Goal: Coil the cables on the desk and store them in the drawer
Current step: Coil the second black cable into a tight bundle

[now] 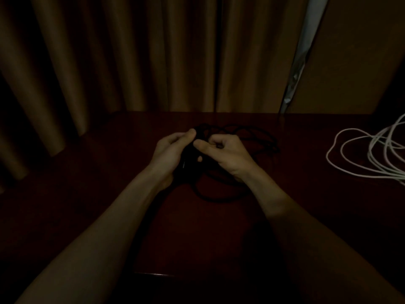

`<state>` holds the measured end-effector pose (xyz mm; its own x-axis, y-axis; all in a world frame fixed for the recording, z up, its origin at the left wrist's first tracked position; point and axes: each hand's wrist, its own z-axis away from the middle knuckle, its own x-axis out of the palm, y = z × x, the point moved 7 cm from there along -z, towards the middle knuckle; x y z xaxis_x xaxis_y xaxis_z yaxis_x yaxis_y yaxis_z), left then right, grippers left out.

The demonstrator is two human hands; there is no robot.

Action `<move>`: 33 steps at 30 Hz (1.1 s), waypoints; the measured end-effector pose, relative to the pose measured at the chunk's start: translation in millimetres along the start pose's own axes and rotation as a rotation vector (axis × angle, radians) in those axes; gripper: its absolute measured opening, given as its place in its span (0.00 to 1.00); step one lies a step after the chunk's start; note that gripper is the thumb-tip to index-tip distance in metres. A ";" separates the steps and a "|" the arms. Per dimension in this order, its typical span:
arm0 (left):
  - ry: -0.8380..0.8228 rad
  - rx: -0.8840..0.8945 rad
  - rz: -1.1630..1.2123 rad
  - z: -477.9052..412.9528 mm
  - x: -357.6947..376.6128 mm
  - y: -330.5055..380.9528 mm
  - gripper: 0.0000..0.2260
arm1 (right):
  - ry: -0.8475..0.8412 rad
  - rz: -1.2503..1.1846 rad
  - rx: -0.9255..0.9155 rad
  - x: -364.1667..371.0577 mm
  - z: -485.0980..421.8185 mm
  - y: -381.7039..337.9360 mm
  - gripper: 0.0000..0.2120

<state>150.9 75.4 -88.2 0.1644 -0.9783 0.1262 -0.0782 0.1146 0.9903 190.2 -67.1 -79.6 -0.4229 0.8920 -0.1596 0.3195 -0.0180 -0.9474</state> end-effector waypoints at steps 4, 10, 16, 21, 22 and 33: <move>0.010 0.003 0.055 0.0 -5.4 1.7 0.20 | -0.101 -0.023 0.031 3.9 0.4 2.8 0.19; 0.039 0.082 0.046 2.0 -4.9 6.3 0.18 | -0.154 -0.125 0.073 1.7 -0.1 7.4 0.11; -0.044 0.153 -0.091 2.8 -0.6 8.2 0.10 | -0.080 -0.176 0.000 0.5 2.2 4.7 0.10; -0.083 0.209 -0.204 6.3 5.5 6.6 0.13 | 0.076 -0.036 -0.087 -10.3 0.2 1.5 0.13; -0.059 0.215 -0.204 5.6 4.4 6.7 0.14 | 0.094 -0.031 -0.092 -11.7 -0.6 1.3 0.14; -0.157 0.274 -0.256 4.4 6.5 6.1 0.23 | 0.071 -0.094 -0.008 -9.8 -2.0 7.1 0.23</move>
<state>147.1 69.0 -81.5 0.0616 -0.9862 -0.1535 -0.3166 -0.1652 0.9341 198.2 -75.1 -84.2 -0.3906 0.9192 -0.0499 0.2883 0.0707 -0.9549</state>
